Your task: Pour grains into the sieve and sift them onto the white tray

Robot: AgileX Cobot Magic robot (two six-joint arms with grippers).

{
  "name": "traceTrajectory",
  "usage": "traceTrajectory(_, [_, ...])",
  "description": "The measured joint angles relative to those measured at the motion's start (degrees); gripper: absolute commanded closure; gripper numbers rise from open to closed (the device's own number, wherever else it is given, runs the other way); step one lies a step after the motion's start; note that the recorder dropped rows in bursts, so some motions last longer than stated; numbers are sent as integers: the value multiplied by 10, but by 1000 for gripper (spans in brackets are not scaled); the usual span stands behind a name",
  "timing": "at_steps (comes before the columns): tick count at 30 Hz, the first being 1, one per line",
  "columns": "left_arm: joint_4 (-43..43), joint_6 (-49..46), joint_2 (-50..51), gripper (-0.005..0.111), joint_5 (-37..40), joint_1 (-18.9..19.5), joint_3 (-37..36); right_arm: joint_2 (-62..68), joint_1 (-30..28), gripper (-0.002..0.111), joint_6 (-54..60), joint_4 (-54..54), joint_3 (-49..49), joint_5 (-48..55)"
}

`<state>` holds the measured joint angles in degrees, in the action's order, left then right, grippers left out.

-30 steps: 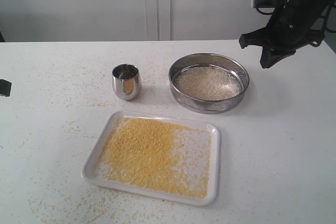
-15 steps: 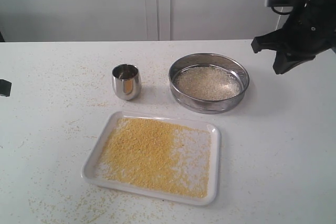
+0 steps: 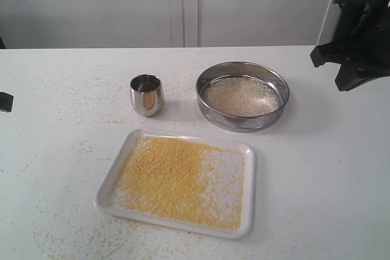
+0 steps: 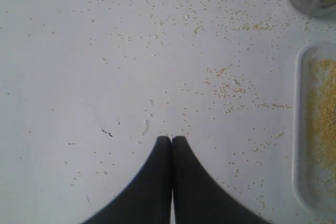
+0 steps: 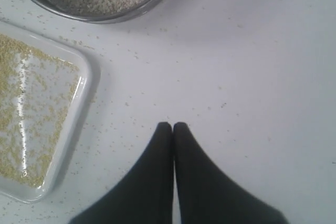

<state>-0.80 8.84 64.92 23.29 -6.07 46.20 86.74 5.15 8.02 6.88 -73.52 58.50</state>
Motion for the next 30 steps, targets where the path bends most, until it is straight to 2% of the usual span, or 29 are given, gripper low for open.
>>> traceTrajectory(30, [0,0,0,107,0,0,0,-300,0,108,25,7,213,-82])
